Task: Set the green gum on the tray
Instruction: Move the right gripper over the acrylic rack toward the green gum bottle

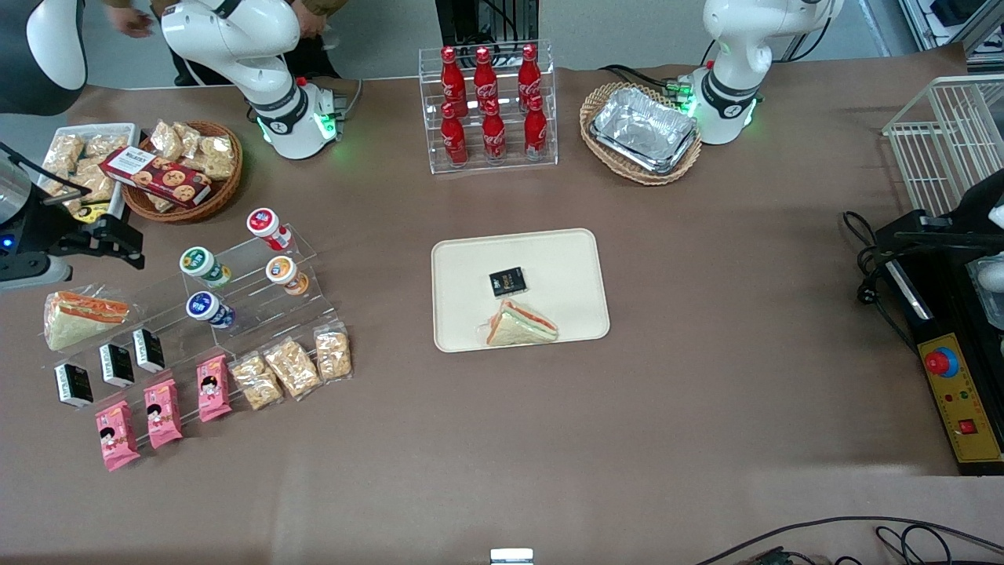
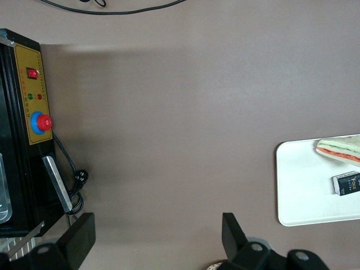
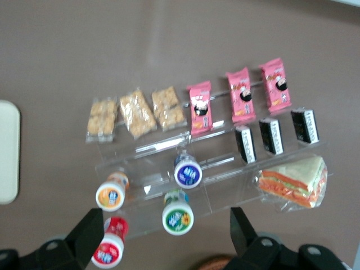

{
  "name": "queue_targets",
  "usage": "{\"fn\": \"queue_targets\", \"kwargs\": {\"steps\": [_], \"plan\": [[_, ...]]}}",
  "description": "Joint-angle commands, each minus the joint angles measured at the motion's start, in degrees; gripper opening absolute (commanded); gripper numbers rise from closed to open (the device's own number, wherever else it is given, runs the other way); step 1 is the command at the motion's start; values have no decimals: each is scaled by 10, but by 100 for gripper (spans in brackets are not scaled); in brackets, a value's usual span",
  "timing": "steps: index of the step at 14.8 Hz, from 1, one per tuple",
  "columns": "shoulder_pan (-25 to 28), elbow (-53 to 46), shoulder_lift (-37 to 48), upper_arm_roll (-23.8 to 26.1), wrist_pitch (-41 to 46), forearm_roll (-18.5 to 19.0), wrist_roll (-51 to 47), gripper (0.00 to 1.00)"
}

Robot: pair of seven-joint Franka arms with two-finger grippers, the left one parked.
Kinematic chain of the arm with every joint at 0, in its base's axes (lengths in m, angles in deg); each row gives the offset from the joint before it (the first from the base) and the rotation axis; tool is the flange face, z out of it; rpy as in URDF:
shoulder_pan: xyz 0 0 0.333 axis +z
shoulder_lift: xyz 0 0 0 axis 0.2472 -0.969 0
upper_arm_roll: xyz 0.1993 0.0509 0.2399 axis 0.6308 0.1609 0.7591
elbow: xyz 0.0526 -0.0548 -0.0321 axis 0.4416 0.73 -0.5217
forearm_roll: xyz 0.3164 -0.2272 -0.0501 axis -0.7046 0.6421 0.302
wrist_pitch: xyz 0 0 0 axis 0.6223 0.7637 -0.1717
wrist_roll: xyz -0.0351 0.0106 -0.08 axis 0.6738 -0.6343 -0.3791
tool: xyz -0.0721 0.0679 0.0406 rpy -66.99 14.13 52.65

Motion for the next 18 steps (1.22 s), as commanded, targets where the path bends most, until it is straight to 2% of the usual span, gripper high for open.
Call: {"fn": "queue_targets", "kwargs": {"steps": [1, 3, 6, 12, 18], "plan": [[-3, 3, 9, -4, 37, -16, 53, 100], [-3, 34, 39, -9, 35, -22, 114, 100], [-3, 89, 75, -32, 21, -44, 122, 100], [-3, 274, 175, -36, -106, -44, 122, 100], [-5, 370, 185, -52, -216, -44, 160, 100]]}}
